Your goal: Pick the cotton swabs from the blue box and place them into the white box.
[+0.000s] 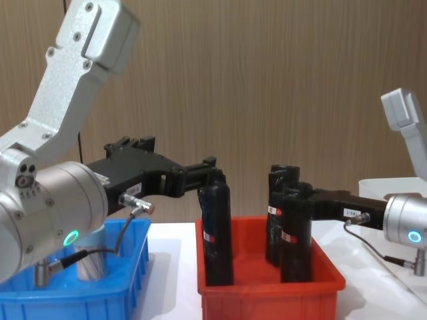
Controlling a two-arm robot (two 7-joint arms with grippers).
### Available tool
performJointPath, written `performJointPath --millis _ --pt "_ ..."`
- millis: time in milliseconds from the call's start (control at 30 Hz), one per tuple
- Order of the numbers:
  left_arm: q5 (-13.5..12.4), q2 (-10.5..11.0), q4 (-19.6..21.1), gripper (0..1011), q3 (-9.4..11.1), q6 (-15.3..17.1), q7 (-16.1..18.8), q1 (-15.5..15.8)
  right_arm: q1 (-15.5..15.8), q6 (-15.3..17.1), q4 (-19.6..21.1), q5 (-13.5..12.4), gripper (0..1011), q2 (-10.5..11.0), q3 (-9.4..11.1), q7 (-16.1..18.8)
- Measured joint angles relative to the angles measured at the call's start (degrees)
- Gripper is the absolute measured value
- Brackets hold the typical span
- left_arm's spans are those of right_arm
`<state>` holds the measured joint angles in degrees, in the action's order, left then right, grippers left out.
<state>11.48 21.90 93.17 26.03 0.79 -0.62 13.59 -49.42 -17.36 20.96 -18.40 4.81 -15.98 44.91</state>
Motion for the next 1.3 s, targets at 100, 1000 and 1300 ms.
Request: performJointPath --millis 100,1000,1300 --pt "0.0 0.0 0.0 1004 0.0 0.0 0.0 0.0 -0.4 -0.4 -0.7 0.0 679 -0.1 0.0 0.1" --pt "0.0 0.0 0.0 1004 0.0 0.0 0.0 0.0 9.3 10.1 27.0 0.0 391 4.0 2.5 -8.1" --pt "0.0 0.0 0.0 1004 0.0 0.0 0.0 0.0 13.5 16.5 40.1 1.0 358 6.5 4.3 -14.6"
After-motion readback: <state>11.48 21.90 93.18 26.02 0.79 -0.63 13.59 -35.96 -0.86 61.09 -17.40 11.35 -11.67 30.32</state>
